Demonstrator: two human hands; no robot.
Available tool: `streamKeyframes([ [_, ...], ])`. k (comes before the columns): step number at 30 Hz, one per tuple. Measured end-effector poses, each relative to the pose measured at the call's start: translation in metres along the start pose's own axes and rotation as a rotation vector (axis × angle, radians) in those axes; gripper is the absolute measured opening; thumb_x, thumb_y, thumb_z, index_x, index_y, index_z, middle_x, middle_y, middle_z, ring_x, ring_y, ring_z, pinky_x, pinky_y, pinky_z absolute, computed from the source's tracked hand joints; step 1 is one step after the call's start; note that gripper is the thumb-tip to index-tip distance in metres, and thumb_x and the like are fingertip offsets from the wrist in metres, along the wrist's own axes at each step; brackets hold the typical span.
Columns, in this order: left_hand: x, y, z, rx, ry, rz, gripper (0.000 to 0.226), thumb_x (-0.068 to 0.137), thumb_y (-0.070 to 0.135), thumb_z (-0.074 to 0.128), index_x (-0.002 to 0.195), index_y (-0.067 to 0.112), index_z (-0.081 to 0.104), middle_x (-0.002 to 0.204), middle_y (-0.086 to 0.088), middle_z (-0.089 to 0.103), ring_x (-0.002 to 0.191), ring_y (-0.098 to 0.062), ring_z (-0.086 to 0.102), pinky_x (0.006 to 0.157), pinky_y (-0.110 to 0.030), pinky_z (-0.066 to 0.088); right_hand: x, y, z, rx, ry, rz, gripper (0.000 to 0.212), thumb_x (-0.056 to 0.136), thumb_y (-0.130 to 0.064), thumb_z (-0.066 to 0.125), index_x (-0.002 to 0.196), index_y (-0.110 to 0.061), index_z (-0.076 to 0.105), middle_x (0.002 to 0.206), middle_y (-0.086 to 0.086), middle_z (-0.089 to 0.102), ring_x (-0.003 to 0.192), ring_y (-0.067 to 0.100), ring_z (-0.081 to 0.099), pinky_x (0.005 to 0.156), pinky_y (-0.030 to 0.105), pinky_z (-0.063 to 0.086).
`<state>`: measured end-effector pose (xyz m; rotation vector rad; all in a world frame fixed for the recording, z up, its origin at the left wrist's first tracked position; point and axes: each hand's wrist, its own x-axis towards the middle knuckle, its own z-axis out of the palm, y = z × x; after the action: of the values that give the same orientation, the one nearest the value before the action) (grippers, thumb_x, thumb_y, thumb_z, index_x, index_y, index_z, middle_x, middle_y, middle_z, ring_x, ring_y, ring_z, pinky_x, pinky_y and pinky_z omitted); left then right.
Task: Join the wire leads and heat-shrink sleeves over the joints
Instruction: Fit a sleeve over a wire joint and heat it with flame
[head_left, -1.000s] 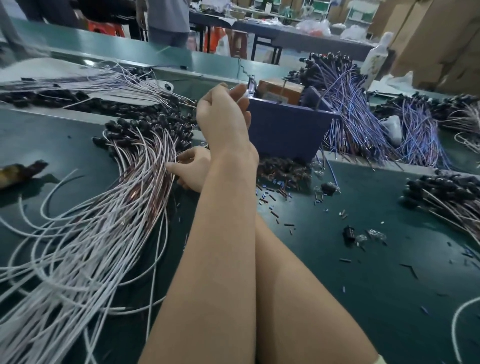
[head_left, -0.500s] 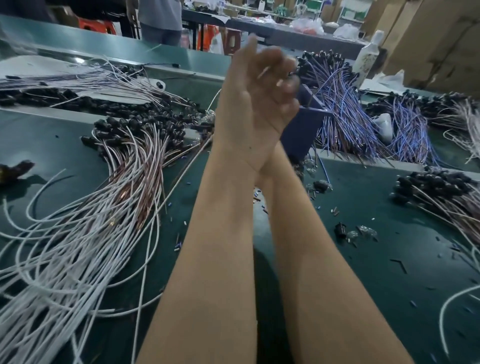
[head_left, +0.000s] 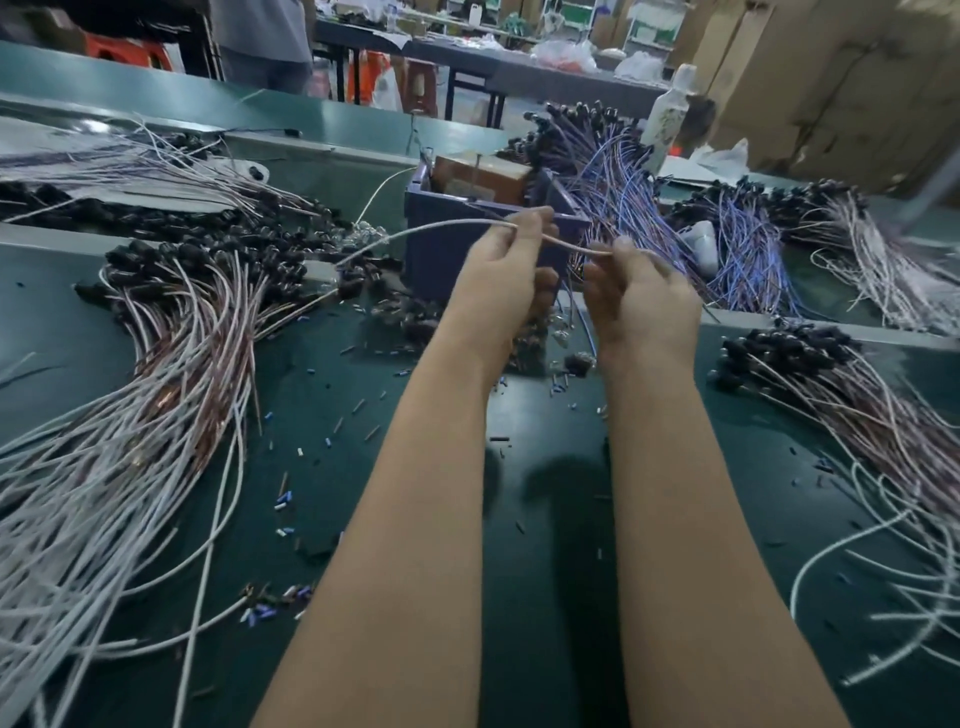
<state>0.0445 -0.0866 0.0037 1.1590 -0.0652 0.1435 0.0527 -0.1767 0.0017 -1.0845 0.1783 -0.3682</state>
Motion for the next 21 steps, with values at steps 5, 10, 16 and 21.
streamKeyframes([
  [5, 0.013, -0.010, -0.016, -0.126, 0.170, 0.114, 0.029, 0.102, 0.018, 0.039, 0.083, 0.010, 0.060, 0.057, 0.007, 0.058, 0.044, -0.001, 0.043, 0.050, -0.016, 0.039, 0.003, -0.003, -0.010, -0.247, 0.111, -0.197, 0.019, 0.095, -0.019, 0.056, 0.077, -0.014, 0.049, 0.058, -0.003, 0.051, 0.043, 0.004, 0.044, 0.045, 0.018, 0.037],
  [10, 0.008, -0.006, -0.034, -0.515, -0.262, -0.121, 0.024, 0.098, 0.023, 0.043, 0.096, 0.005, 0.059, 0.050, 0.010, 0.045, 0.041, 0.000, 0.034, 0.041, -0.011, 0.033, 0.007, -0.005, -0.003, -0.032, 0.009, -0.125, 0.031, 0.098, -0.029, 0.049, 0.071, -0.016, 0.053, 0.050, -0.007, 0.049, 0.040, 0.004, 0.038, 0.039, 0.015, 0.029],
  [16, 0.006, -0.030, -0.033, 0.262, -0.347, -0.292, 0.026, 0.100, 0.019, 0.045, 0.080, 0.010, 0.059, 0.046, 0.009, 0.046, 0.038, -0.003, 0.034, 0.043, -0.016, 0.027, 0.010, 0.024, 0.005, -0.369, -0.214, 0.137, 0.035, 0.099, -0.033, 0.045, 0.079, -0.013, 0.065, 0.073, 0.000, 0.065, 0.057, 0.010, 0.054, 0.046, 0.018, 0.043],
  [21, 0.006, -0.044, -0.038, 0.742, -0.382, -0.284, 0.025, 0.097, 0.024, 0.048, 0.082, 0.008, 0.060, 0.055, 0.001, 0.046, 0.044, -0.011, 0.032, 0.040, -0.017, 0.028, 0.014, 0.036, -0.005, -0.611, -0.316, 0.029, 0.013, 0.095, -0.022, 0.056, 0.089, -0.016, 0.066, 0.075, -0.005, 0.065, 0.067, 0.013, 0.056, 0.058, 0.027, 0.046],
])
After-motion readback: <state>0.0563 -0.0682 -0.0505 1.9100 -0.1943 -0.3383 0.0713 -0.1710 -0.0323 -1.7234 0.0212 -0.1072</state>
